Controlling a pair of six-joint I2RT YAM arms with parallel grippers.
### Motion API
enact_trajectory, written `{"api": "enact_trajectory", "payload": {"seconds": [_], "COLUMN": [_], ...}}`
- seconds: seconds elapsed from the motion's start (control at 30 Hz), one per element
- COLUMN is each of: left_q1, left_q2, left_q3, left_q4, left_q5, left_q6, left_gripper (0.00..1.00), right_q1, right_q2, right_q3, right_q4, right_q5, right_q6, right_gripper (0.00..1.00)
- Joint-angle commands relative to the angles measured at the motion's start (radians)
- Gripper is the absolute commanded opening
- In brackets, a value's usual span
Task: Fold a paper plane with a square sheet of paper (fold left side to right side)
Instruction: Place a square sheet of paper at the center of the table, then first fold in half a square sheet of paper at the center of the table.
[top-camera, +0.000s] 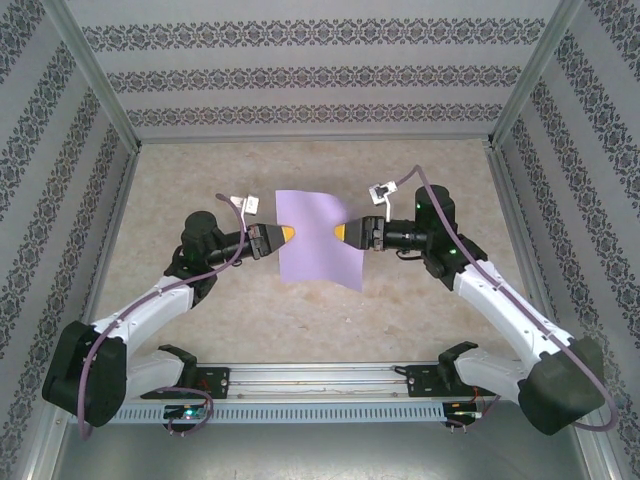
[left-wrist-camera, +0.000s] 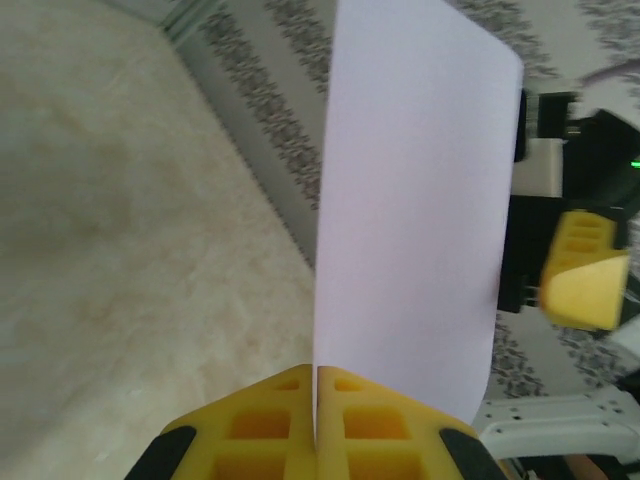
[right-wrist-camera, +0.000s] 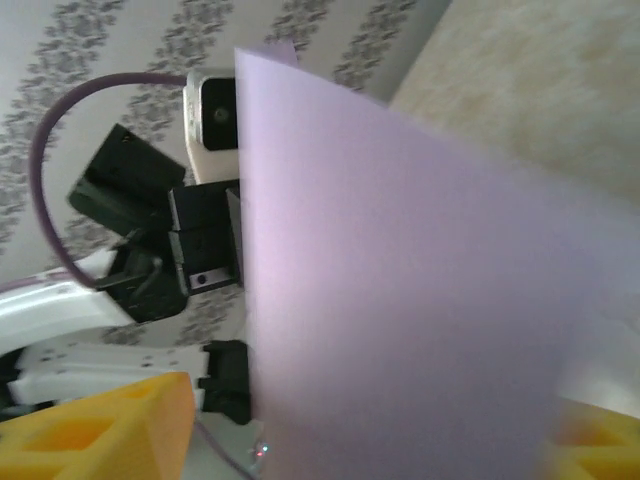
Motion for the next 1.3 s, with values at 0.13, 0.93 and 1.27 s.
{"api": "enact_trajectory", "payload": {"seconds": [0.13, 0.93, 1.27], "left_q1": [-0.008, -0.008, -0.007], "left_q2": [0.111, 0.413, 0.377], "left_q3": [0.021, 0.104, 0.105], "left_q4": [-0.293, -0.535, -0.526], "left_q5": [-0.092, -0.216, -0.196], "left_q6": [0.094, 0.168, 0.139], "left_gripper": [0.00, 0.01, 0.15], "right_q1": [-0.035, 0.103, 0.120], "right_q2": [0.009, 0.425, 0.548], "right_q3": [-0.065, -0.156, -0.137], "right_q4": [-0.158, -0.019, -0.044], "right_q5": [0.228, 0.401, 0.435], "right_q6": [-0.090, -0.001, -0.020], "right_gripper": [0.72, 0.00, 0.00]}}
